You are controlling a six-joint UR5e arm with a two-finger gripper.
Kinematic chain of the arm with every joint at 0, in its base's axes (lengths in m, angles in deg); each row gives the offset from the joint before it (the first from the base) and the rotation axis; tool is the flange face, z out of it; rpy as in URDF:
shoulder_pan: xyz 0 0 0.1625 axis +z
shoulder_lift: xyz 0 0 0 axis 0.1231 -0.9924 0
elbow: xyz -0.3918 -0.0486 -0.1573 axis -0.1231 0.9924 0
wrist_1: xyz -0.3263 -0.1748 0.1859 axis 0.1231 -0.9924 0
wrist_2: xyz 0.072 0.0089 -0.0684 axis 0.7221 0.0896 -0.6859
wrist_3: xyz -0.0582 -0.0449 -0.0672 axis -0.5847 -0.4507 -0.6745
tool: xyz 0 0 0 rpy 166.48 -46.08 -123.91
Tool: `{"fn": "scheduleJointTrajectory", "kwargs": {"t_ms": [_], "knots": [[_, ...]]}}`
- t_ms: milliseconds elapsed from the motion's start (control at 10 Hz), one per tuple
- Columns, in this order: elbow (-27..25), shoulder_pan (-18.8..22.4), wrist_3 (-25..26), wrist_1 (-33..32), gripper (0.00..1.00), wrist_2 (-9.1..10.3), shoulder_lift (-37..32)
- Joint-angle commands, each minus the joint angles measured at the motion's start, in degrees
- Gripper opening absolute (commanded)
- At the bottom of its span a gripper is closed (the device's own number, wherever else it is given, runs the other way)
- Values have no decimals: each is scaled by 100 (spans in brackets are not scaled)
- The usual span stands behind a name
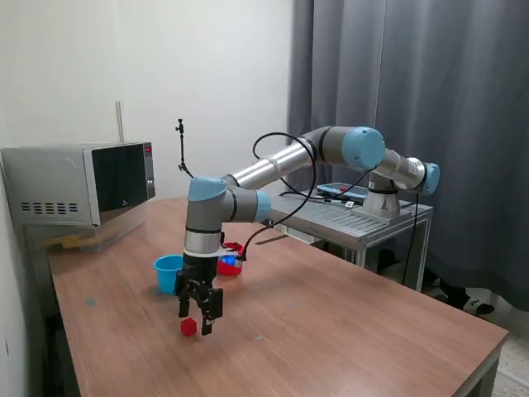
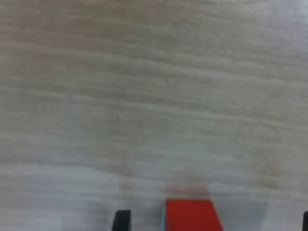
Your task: Place red objects in the red bin, and blue objects in the blue bin.
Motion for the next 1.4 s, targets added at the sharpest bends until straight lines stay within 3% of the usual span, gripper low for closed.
{"fn": "scheduleJointTrajectory", "kwargs": {"t_ms": [0,100,1000,1300], "knots": [[-18,12,0,-44,100,-6,-2],[-26,21,0,-61,0,-6,-2],[-140,39,-17,-132,0,-59,-264],[-1297,-171,0,-316,0,-181,-1292]]}}
